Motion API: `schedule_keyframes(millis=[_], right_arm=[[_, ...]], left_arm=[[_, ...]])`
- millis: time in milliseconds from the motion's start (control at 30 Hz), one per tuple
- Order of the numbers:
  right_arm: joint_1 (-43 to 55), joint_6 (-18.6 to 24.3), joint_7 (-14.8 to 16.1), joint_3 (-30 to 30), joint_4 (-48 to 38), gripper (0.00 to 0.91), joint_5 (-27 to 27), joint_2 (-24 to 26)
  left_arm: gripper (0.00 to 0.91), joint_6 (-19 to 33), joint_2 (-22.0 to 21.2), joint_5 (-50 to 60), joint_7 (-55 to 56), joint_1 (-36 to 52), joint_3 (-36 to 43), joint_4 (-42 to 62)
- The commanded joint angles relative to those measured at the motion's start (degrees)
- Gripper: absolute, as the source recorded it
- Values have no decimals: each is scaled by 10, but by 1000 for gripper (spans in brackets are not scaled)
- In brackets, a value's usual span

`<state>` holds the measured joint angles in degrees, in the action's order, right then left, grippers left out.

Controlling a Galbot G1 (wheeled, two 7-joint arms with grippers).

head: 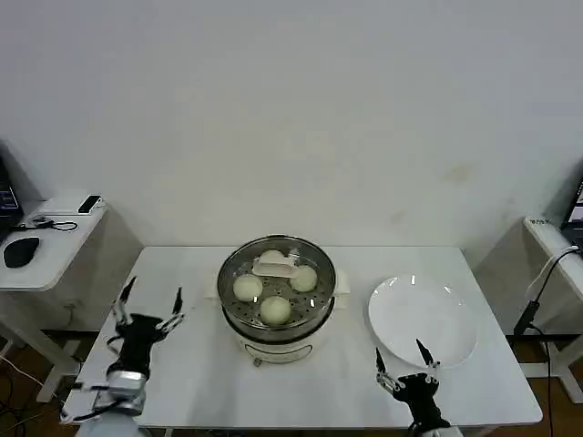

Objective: Take steamed baozi put them in steamer then cover it.

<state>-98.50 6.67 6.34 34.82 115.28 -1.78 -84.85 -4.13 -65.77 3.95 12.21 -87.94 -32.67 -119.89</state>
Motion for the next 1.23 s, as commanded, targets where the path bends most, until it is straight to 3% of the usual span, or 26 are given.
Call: schedule_keyframes(millis=[33,167,433,1233], right_arm=[[-35,17,-9,-7,9,907,131,85],[-46,1,-12,-2,21,907,152,107],[-46,-14,-26,-6,14,907,132,112],[-39,-38,-29,-37,26,907,102,110]], left_arm=[[907,98,-61,-228,17,-118,-91,33],[907,106,-62,-215,-4,-132,-82,50],[907,144,-73,-166,-26,-152,-57,62],[907,128,-73,-151,-17,-146,-38,56]])
